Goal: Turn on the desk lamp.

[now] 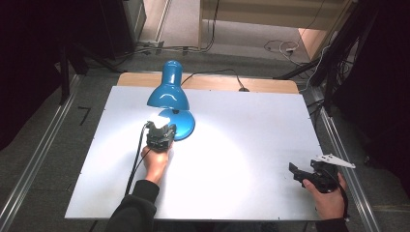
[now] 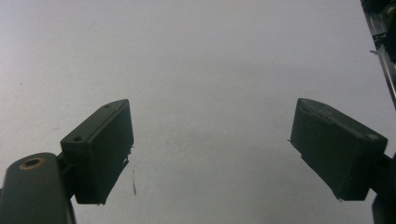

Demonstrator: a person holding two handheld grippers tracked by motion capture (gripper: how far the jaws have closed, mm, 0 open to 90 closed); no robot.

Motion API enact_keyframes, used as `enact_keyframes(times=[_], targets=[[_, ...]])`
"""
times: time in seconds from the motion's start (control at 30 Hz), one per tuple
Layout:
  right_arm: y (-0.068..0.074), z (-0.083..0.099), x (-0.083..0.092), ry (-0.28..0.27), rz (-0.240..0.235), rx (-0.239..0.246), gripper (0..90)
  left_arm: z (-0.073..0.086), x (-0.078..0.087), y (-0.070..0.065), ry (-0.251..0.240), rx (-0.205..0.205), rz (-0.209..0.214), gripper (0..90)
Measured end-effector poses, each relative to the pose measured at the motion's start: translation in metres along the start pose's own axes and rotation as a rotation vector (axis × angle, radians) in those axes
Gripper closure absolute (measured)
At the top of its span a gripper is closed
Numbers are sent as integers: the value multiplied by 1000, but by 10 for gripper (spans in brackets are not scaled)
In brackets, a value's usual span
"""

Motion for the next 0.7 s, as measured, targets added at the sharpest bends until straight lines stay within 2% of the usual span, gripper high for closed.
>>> enact_keyframes(times=[0.2, 0.33, 0.4, 0.47, 0.5, 0.53, 0.57, 0.7], targets=[[0, 0, 0, -2, -3, 2, 120, 0, -1, 3, -2, 32, 7, 900], [0, 0, 1, -2, -1, -3, 120, 0, 0, 4, 1, 19, 6, 900], [0, 0, 1, -3, -3, 0, 120, 0, 0, 4, -1, 26, 10, 900], [0, 0, 1, -3, -3, 0, 120, 0, 1, 5, -6, 80, 51, 900], [0, 0, 1, -3, -3, -1, 120, 0, 1, 5, -6, 80, 51, 900], [0, 0, 1, -2, -1, -1, 120, -3, 6, 5, -31, 96, 60, 900], [0, 0, 1, -2, -1, -2, 120, -4, 8, 7, -36, 79, 54, 900], [-1, 0, 0, -1, 0, 0, 120, -6, 11, 10, -53, 90, 46, 900]])
Point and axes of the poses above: each handheld gripper's, and its own axes: x roughly backward along the jaws, z roughly out of its underside, y roughly to its left, the point moved 7 cm from there along -x, roughly forward along the jaws, and after that the axes turned 13 degrees about -x, right-handed, at the moved point
